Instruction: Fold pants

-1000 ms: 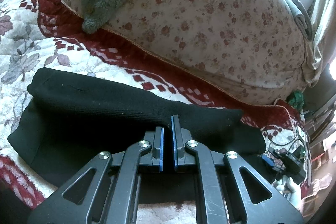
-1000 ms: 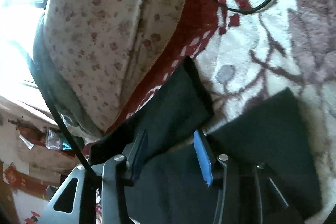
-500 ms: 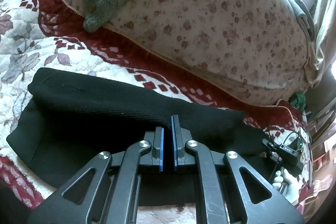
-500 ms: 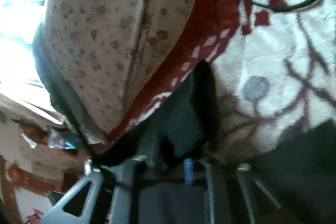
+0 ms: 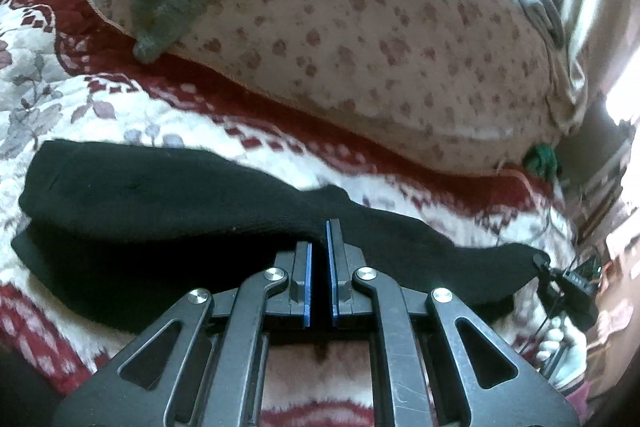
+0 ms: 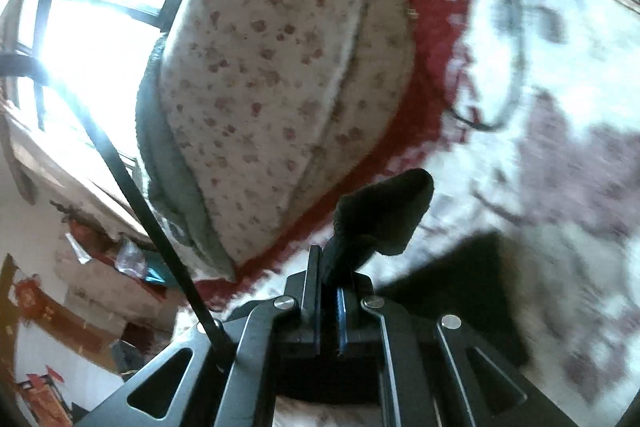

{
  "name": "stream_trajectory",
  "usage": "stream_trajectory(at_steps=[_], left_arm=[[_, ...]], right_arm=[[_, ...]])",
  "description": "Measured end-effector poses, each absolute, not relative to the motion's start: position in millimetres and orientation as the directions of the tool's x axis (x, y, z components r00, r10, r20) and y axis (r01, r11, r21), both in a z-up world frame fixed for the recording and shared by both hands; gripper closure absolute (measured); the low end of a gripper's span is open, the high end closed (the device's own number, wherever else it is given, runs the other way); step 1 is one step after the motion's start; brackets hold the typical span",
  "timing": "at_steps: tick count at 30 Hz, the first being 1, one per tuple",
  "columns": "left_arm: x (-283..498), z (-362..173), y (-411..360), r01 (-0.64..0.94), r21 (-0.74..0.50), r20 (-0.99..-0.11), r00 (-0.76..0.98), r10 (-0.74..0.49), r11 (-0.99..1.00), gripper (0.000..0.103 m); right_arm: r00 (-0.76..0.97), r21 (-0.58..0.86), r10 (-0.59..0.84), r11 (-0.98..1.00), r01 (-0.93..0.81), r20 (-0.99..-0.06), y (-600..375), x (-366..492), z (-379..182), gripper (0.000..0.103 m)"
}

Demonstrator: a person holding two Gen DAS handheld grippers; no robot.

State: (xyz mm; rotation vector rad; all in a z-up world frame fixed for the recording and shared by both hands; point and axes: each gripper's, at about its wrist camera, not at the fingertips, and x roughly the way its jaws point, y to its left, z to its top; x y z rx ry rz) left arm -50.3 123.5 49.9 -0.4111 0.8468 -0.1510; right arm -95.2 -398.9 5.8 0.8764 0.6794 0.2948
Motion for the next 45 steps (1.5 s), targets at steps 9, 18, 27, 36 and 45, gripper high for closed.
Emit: stream_trajectory(at_steps=[9,18,27,36,45], left_arm=[[-65,-1,101,-0.058,-0.341,-0.766,0.595,-0.242,0.938,0.098],[-72,9,108,-0.060,-0.368,-0.743,0.619,-0.255,0.928,0.098],[-85,6,134,-0.094,-0.443,-0.739,0.602,-0.303,0.892,0.087],[-118,13,199,-0.227,-0.448,-0.736,0.643,-0.212,0.865,0.075],[-136,-1,261,-0.351,-0.469,-0.747,0.647,-0.152,0.810,0.061]], right_arm=[[0.699,0.649,0.375,0.742,0.167,-0.609,-393,-109,-35,0.098],[0.703,0.657,0.375,0.733,0.173,-0.604,-397,-123,-27,0.098],[0.647,0.588,0.320,0.770,0.248,-0.692,-388,-128,-16,0.072],[0.633,0.633,0.536,0.768,-0.093,-0.558,-296,-133,17,0.070],[0.381,0.587,0.745,0.667,-0.459,-0.547,-114,-95,4,0.063]])
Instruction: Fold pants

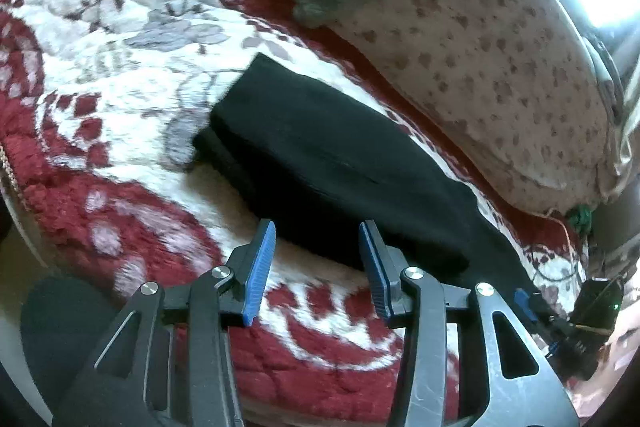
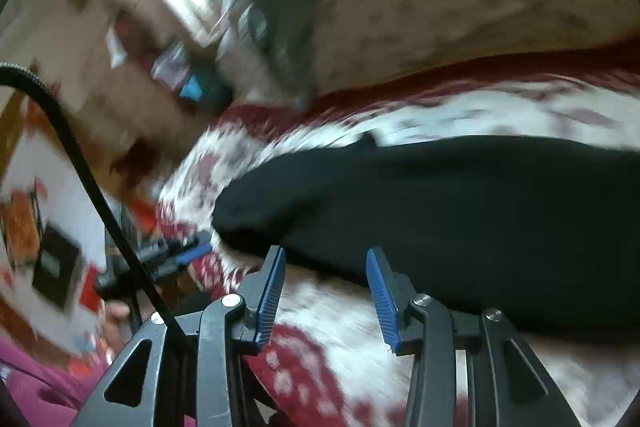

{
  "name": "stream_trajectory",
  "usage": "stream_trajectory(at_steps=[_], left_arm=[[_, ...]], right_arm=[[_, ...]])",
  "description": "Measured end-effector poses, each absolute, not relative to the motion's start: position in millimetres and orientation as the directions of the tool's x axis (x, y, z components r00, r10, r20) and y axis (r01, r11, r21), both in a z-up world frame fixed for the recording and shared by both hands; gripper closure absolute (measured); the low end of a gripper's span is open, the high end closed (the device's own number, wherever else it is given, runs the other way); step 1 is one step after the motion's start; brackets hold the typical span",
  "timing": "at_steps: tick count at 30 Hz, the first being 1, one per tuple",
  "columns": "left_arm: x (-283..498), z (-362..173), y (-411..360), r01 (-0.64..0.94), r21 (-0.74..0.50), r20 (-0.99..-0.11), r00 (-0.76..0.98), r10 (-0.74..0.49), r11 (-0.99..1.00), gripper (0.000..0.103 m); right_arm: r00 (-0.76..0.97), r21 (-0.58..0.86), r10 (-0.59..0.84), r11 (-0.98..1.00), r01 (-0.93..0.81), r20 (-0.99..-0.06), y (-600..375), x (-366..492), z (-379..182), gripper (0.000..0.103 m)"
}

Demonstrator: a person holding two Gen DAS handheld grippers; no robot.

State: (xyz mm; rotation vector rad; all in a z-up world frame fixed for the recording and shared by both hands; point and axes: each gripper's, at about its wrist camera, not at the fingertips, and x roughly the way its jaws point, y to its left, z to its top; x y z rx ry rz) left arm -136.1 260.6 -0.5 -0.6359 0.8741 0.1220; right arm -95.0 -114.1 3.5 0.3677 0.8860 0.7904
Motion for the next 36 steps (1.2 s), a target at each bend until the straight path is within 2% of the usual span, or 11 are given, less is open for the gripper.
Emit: stream_trajectory(at_steps=[8,10,14,17,21,23,25,27,29,33,36], left_arm=[[-126,-11,290,-0.380,-0.535,-0.732,0.654,-0.190,0.755,0.061],[-120,-10,293,-0.372,-0.548,-0.724,0.660,-0.202,0.749,0.055],[-107,-8,292,-0.350,-0.511,-0.731,0.657,-0.183,0.785,0.055],[-98,-13,290,-0.336,-0.478,-0.747,0.642,-0.174,0.812,0.055],[-90,-19,296,-0.338,-0.456,-0.752,0.641,-0.154,0.823,0.055],[-88,-17,300,-0.335,-0.461,-0.736,0.661,-0.143,0.822,0.056],[-83,-16,302,-0.338,-0.430,-0.735,0.669,-0.107,0.837,0.084],[-81,-16,304,-0.336,-0.441,-0.734,0.668,-0.120,0.832,0.089],[-84,-11,306,-0.334,-0.459,-0.721,0.682,-0.126,0.823,0.089],[-97,-3,305,-0.326,-0.449,-0.706,0.700,-0.107,0.832,0.090],[-96,-17,304,-0.357,-0.418,-0.740,0.667,-0.085,0.835,0.090]], right_arm=[[0.332,0.318,0.700,0.625,-0.713,-0.632,3,-90,8,0.054],[0.349,0.248,0.670,0.627,-0.738,-0.656,12,-90,4,0.054],[0.399,0.059,0.578,0.615,-0.786,-0.712,34,-94,-7,0.054],[0.413,-0.011,0.535,0.601,-0.799,-0.737,43,-94,-17,0.054],[0.399,-0.001,0.525,0.604,-0.797,-0.752,48,-85,-25,0.057],[0.386,0.051,0.554,0.616,-0.786,-0.738,44,-75,-23,0.075],[0.344,0.146,0.597,0.621,-0.770,-0.725,40,-63,-21,0.085],[0.321,0.205,0.626,0.621,-0.757,-0.711,36,-58,-19,0.088],[0.299,0.248,0.649,0.613,-0.750,-0.700,34,-57,-15,0.092],[0.244,0.326,0.704,0.570,-0.754,-0.667,32,-67,-9,0.092],[0.217,0.319,0.681,0.569,-0.758,-0.700,41,-71,-24,0.092]])
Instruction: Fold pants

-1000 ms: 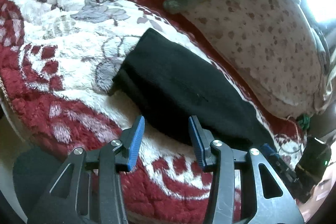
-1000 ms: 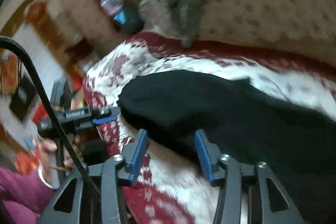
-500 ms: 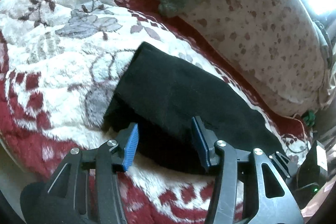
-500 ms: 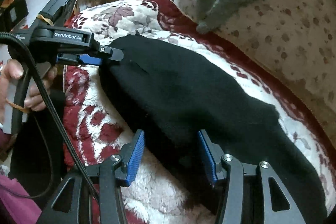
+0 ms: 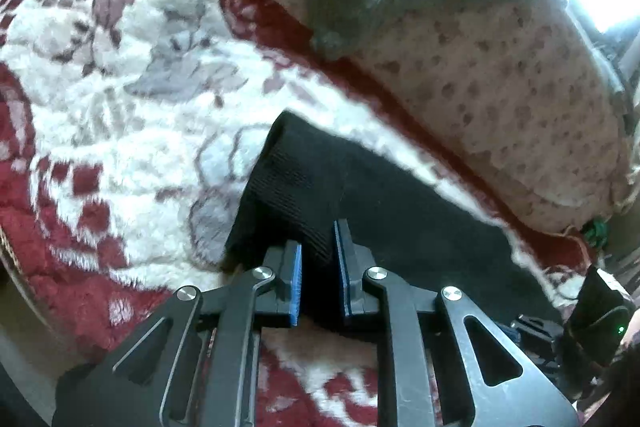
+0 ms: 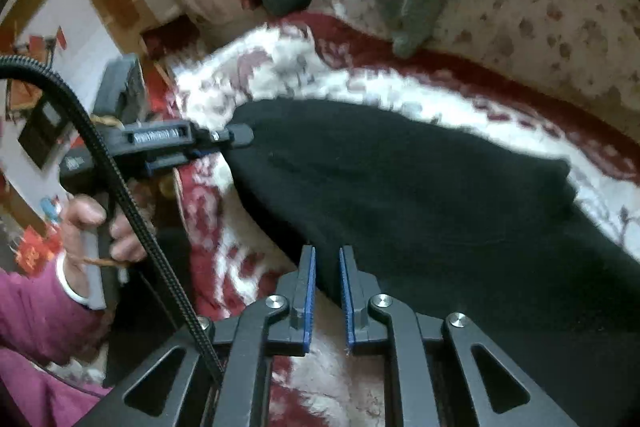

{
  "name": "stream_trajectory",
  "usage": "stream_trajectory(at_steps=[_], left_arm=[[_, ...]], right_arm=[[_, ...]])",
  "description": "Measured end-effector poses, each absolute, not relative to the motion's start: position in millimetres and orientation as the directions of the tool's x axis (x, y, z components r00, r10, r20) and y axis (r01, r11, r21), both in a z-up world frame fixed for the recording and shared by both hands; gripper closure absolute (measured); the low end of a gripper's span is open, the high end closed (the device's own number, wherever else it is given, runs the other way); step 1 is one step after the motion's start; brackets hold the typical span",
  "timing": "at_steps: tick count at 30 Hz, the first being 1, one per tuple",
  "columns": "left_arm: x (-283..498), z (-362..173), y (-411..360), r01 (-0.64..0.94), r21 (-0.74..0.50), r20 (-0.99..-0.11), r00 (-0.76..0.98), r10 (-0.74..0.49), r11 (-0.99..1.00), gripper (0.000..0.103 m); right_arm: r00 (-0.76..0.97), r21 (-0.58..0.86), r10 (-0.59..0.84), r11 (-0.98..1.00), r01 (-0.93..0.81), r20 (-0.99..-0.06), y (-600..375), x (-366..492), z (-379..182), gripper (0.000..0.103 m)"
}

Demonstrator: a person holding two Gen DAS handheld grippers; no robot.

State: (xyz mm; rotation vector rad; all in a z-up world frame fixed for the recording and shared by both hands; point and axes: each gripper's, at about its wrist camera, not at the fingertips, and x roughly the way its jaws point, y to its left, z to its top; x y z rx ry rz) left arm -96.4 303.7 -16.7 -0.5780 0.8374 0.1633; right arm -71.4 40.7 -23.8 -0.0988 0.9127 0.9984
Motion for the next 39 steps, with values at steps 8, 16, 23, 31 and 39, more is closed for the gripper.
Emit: stream_trajectory(at_steps=[8,16,23,31,39], left_arm=[[-110,-8,307,-0.399,-0.398,-0.751,0.659,-0.044,0.826,0.076],[-123,27,293,-0.372,-0.377,-0.698,0.716,0.004,0.848,0.076],[-91,27,248,-0.259,-0.378,-0.708,0.700,-0.097,0.889,0.076],[-42,14,217,-0.196,-0.356,-0.737,0.660,-0.146,0.914,0.076],[-19,-8,227,-0.262,-0.340,-0.772,0.626,-0.109,0.903,0.076]], right_arm=[[0.229,0.400,0.698,0.612,-0.682,-0.678,17,-66,-15,0.071],[0.353,0.569,0.716,0.695,-0.440,-0.602,-69,-3,2,0.065],[0.292,0.558,0.694,0.710,-0.430,-0.658,-47,42,-9,0.065],[0.238,0.474,0.667,0.694,-0.542,-0.706,-17,56,-24,0.093],[0.326,0.424,0.637,0.736,-0.527,-0.699,-24,55,-25,0.094]])
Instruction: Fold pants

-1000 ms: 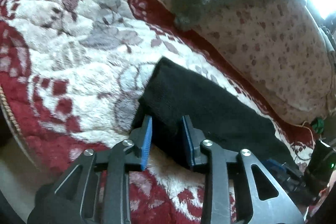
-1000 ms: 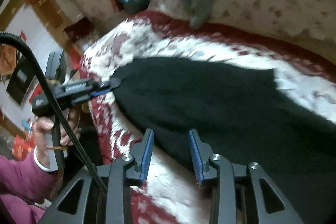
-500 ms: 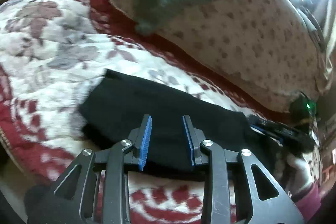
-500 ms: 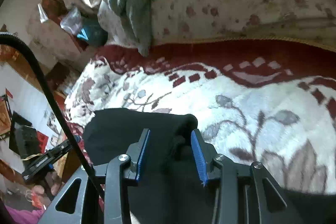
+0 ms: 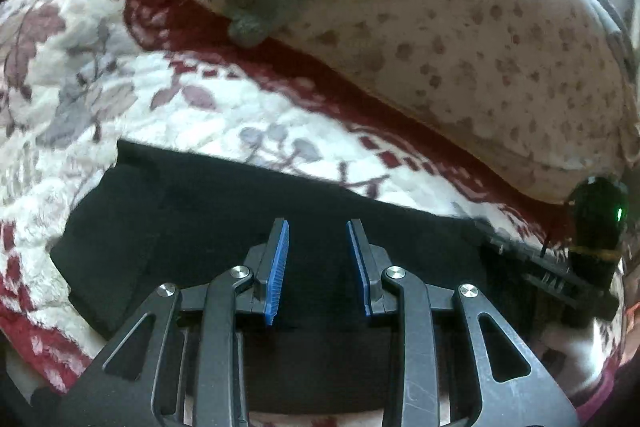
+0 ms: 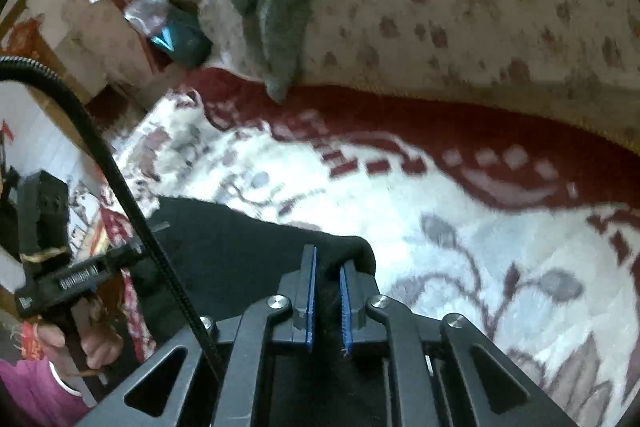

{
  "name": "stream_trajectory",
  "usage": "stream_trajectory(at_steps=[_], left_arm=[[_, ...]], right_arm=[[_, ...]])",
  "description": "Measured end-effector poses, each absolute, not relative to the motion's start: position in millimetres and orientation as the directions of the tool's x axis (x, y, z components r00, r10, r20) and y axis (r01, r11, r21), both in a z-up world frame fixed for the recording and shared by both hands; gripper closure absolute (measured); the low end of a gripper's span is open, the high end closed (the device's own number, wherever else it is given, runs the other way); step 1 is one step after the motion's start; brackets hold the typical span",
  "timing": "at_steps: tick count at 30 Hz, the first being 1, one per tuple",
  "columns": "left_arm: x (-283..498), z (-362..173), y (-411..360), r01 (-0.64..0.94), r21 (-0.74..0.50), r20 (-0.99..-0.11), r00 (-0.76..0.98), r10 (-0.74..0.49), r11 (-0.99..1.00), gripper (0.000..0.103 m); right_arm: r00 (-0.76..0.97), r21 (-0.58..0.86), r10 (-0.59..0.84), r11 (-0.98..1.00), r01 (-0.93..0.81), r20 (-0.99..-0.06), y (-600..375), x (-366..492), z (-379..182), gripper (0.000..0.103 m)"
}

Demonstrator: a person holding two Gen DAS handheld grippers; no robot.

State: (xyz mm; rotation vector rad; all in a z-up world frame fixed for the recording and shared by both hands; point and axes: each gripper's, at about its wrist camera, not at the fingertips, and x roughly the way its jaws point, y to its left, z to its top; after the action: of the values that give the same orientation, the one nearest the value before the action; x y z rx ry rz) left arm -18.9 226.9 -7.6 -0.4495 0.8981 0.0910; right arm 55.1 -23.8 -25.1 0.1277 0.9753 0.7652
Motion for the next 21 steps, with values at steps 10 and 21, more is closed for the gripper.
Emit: stream_trajectory(at_steps=[10,21], left_arm=[[-25,-9,222,-0.256,-0.312,-0.777,0.623,-0.091,0.915,0.076],[-39,14,159,-0.144,-0.239,-0.756,0.648,-0.091,0.960,0.076]], right_arm=[[0.342,0.482,0.662,0.733,-0.480,-0.667,-47,45,-13,0.070],[0.495,0.473,0.612,0.791,-0.388,-0.617,-135,-21,23,0.056]])
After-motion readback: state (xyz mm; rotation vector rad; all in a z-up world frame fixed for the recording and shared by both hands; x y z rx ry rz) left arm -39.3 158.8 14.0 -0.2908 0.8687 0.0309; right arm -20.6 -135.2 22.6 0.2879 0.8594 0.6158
